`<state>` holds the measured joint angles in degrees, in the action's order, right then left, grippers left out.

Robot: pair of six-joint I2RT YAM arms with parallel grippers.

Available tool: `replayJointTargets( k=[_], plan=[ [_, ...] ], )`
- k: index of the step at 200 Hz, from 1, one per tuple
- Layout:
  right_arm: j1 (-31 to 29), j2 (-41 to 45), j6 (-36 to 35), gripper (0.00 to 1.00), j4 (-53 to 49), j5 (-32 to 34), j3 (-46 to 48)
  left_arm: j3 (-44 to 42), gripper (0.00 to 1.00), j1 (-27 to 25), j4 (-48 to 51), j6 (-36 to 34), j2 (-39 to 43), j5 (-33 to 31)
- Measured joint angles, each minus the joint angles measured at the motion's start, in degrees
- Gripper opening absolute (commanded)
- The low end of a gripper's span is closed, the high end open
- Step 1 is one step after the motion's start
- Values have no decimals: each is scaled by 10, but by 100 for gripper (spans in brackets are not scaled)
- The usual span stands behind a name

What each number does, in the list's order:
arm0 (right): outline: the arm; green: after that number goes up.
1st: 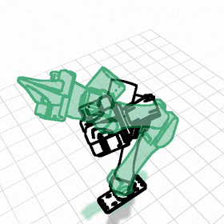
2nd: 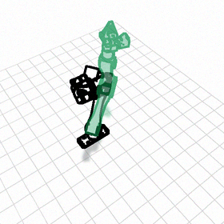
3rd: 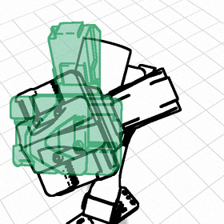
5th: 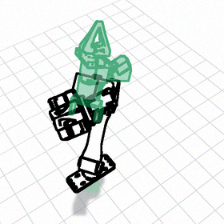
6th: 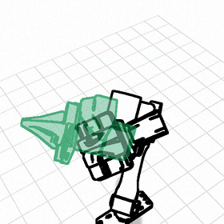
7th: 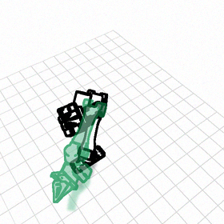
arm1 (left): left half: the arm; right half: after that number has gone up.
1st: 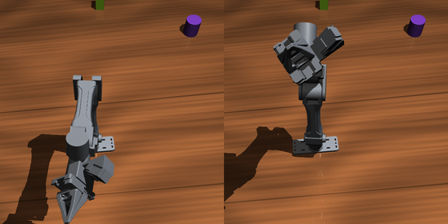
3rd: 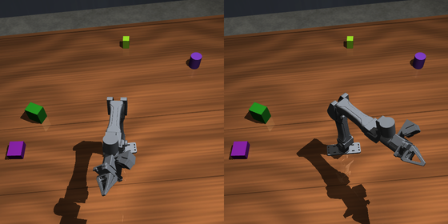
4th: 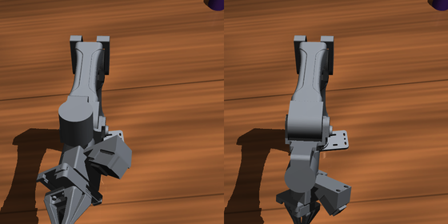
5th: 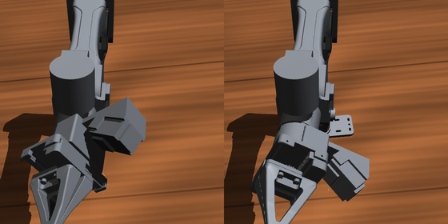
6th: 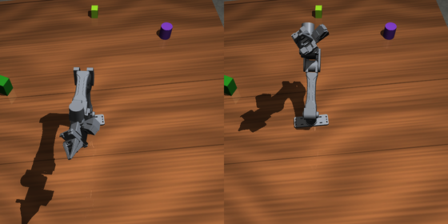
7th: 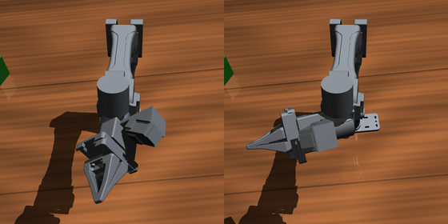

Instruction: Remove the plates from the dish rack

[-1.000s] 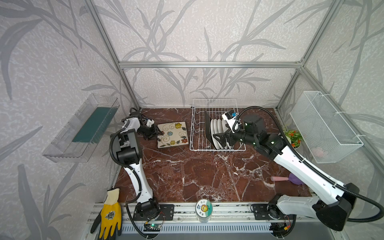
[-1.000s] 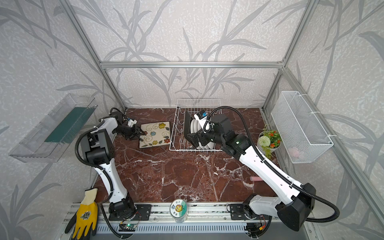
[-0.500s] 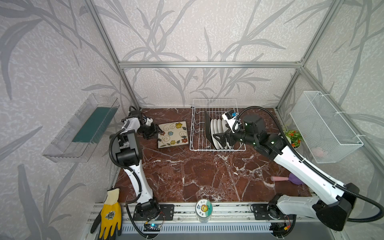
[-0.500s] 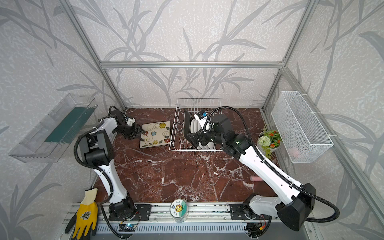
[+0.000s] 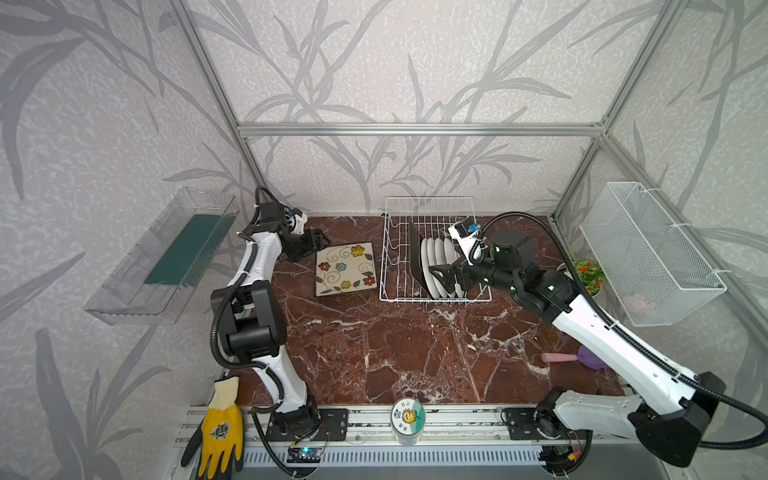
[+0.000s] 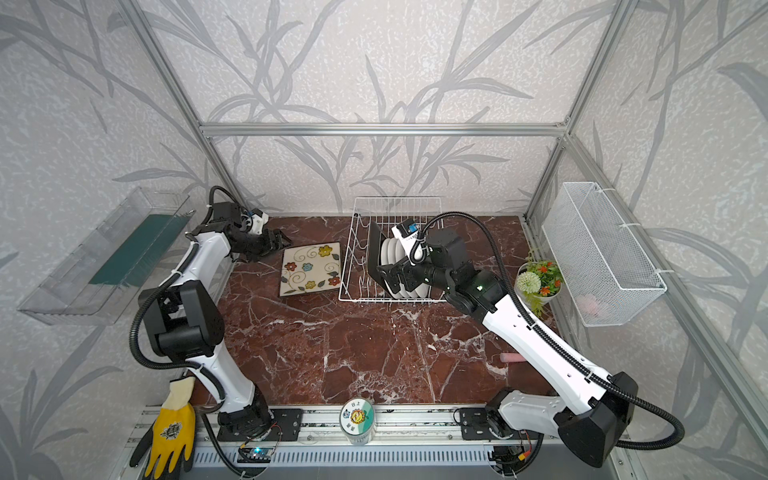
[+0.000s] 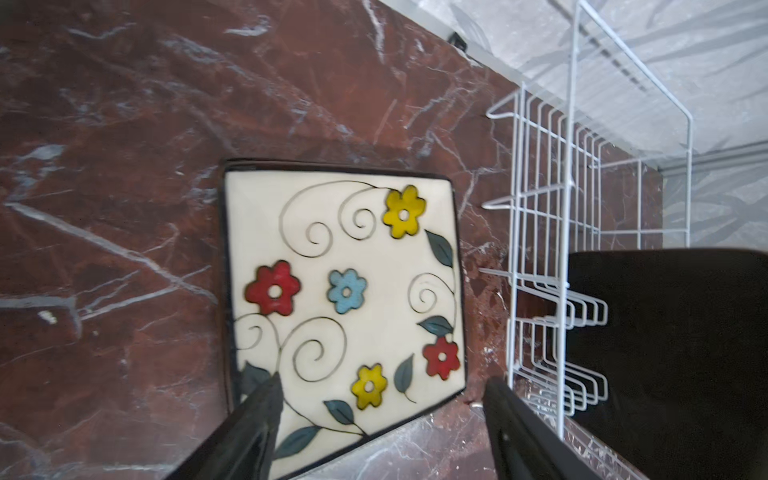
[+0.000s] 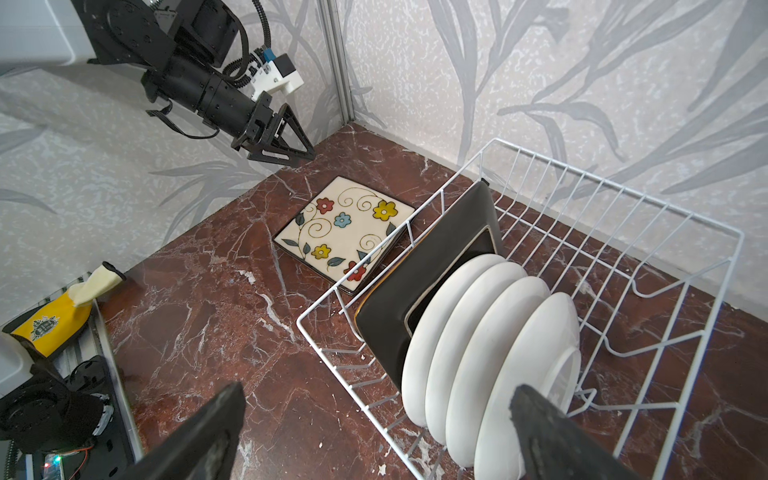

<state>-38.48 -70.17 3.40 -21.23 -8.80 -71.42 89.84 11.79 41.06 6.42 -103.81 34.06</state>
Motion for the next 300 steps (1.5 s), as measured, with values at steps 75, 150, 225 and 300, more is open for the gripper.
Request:
replayJointTargets(
  k=[75, 150, 225, 300],
  plan=[
    [0, 4, 14, 99, 15, 15, 22, -20, 85, -82, -43, 28, 120, -17],
    [0, 26, 32, 99, 16, 63, 32, -19, 86, -170, -66, 46, 192, -19],
    [1, 48, 61, 99, 15, 99, 42, -20, 80, -279, -67, 80, 199, -64],
    [18, 51, 81, 99, -2, 103, 42, -19, 66, -356, -58, 112, 145, -127]
  ],
)
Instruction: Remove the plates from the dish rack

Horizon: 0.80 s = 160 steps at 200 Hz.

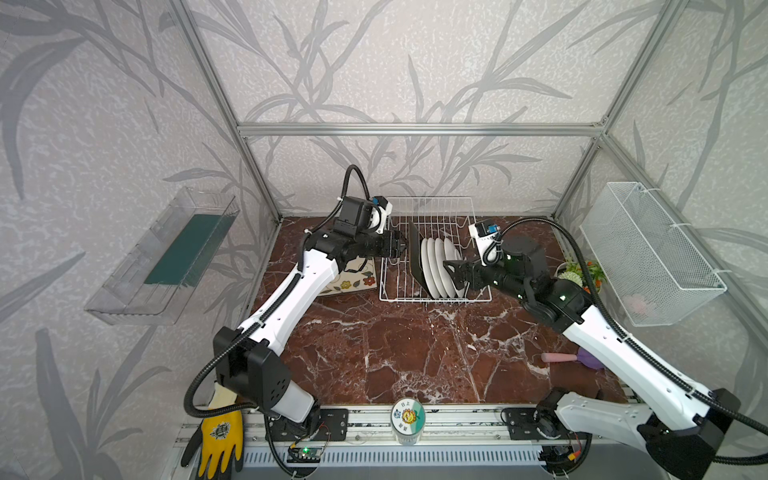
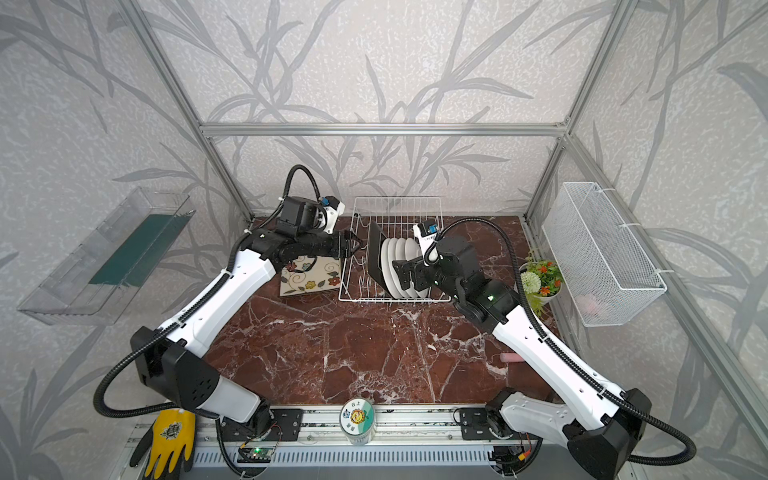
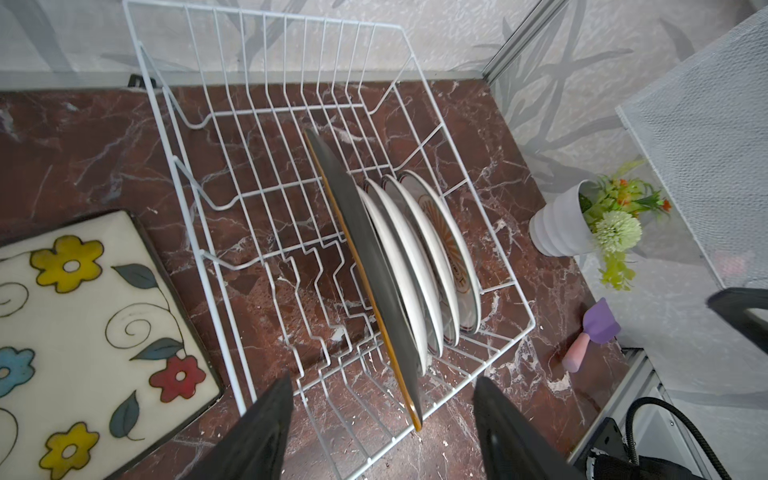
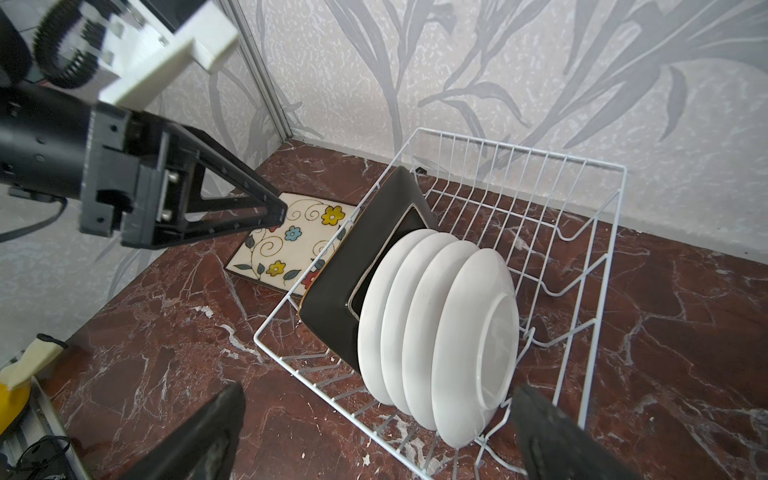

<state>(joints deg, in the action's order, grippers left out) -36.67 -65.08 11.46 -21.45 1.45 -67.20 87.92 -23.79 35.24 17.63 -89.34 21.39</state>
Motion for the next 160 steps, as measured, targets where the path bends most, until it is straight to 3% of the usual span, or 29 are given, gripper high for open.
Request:
replayJointTargets(
  k=[160],
  plan=[
    [38, 6, 25, 99, -12, -9, 22, 62, 43, -25, -15, 81, -156, -2]
  ],
)
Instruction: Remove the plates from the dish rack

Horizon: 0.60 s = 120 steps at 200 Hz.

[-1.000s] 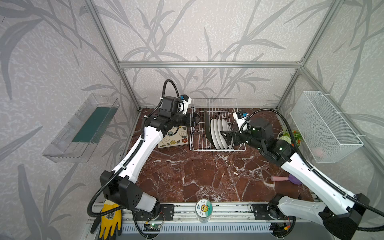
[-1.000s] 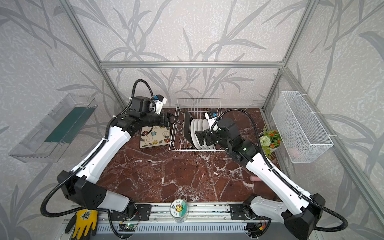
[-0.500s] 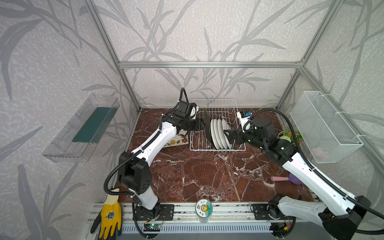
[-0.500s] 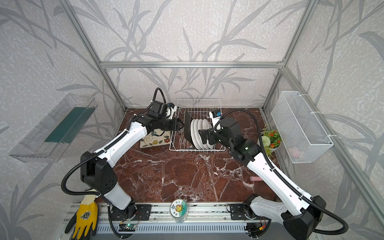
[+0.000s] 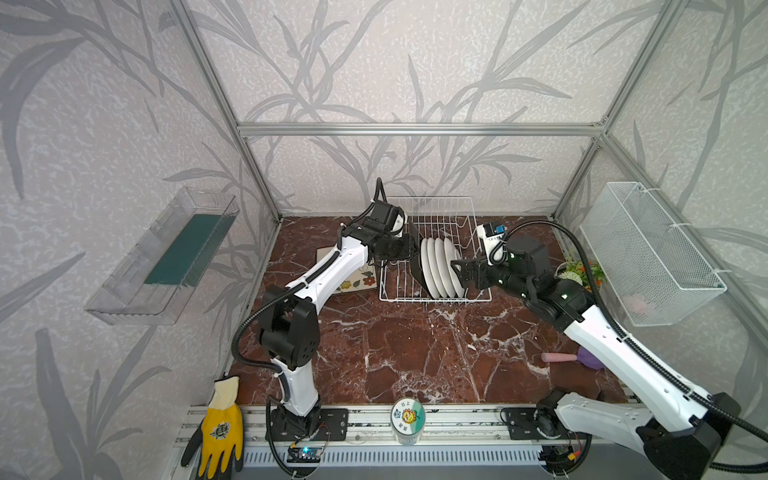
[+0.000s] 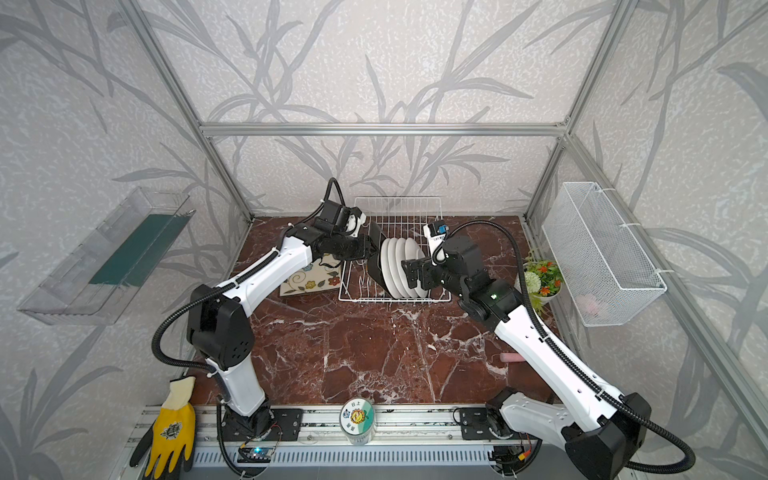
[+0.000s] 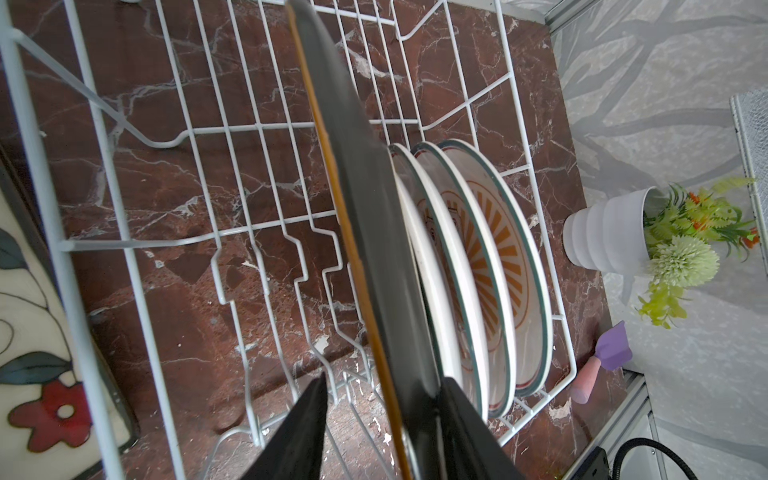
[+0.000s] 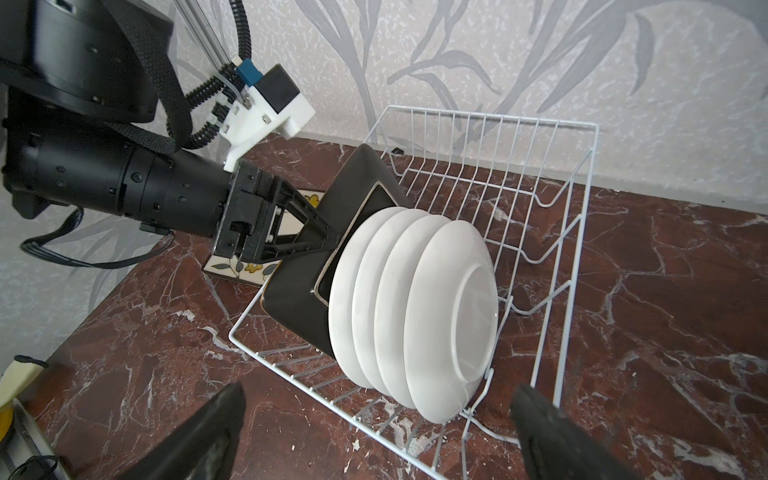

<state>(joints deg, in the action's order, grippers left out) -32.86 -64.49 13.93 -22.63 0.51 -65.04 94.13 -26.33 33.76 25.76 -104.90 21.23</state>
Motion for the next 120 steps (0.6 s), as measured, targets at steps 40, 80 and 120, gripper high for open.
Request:
replayJointTargets(
  k=[40, 80, 120],
  plan=[
    [3, 1, 3, 99, 0, -1, 0, 8, 34, -3, -5, 12, -7, 3],
    [3, 2, 11, 99, 1, -1, 6, 8, 33, -7, -9, 21, -10, 4],
    [3, 3, 12, 99, 1, 0, 7, 8, 26, -7, -11, 31, -11, 10]
  ],
)
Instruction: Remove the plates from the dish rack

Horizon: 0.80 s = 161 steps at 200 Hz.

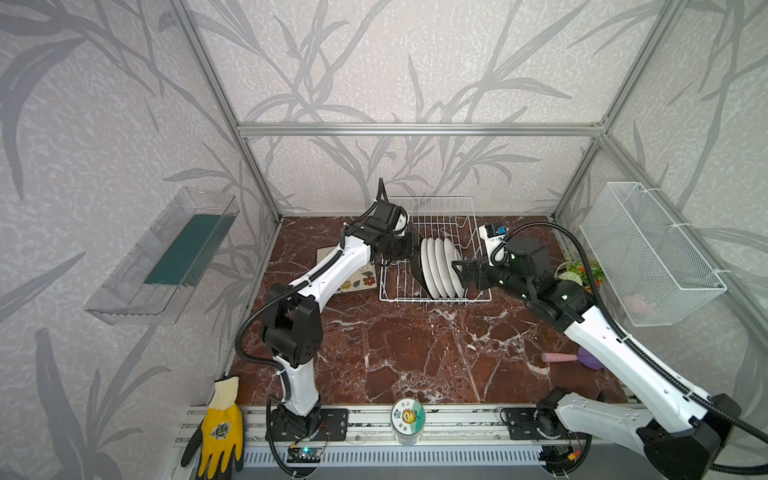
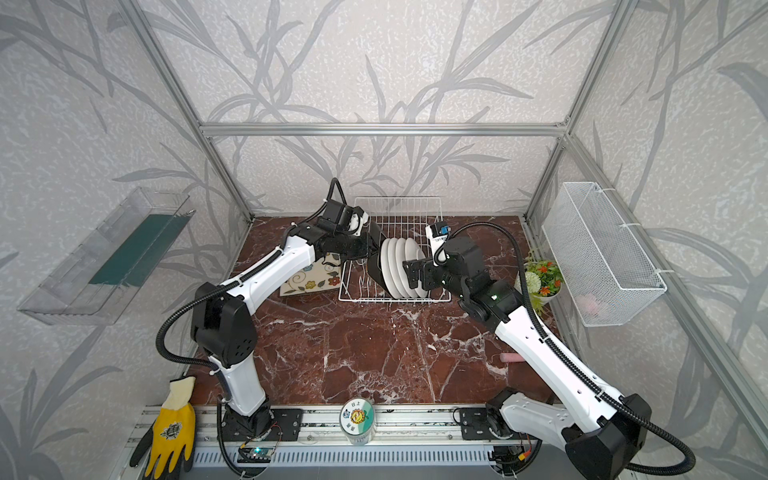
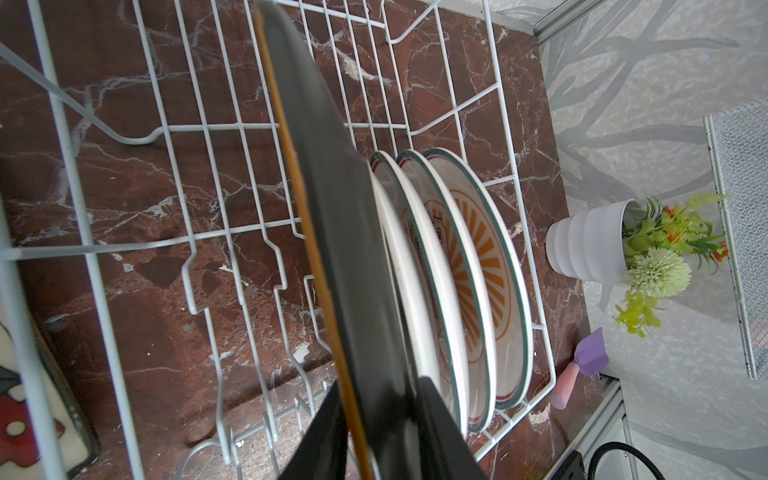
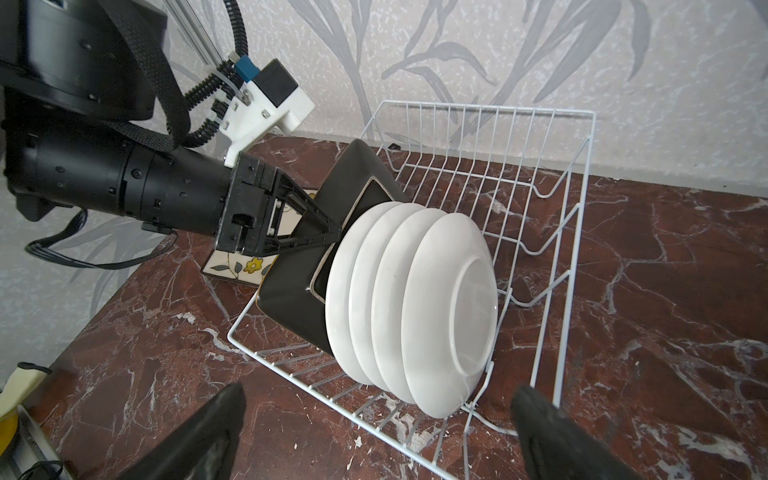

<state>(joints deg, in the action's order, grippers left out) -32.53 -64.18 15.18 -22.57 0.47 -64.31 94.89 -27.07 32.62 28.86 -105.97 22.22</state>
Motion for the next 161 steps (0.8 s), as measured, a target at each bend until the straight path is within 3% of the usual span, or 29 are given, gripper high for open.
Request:
replayJointTargets(
  k=[59, 90, 161],
  plan=[
    [0, 15, 0, 99, 0, 2, 0, -1, 23, 0, -2, 17, 0, 4],
    [0, 18, 1, 99, 0, 2, 3, -3, 12, 0, -9, 36, 0, 14],
    [3, 24, 8, 99, 0, 6, 12, -4, 0, -2, -20, 65, 0, 29]
  ],
)
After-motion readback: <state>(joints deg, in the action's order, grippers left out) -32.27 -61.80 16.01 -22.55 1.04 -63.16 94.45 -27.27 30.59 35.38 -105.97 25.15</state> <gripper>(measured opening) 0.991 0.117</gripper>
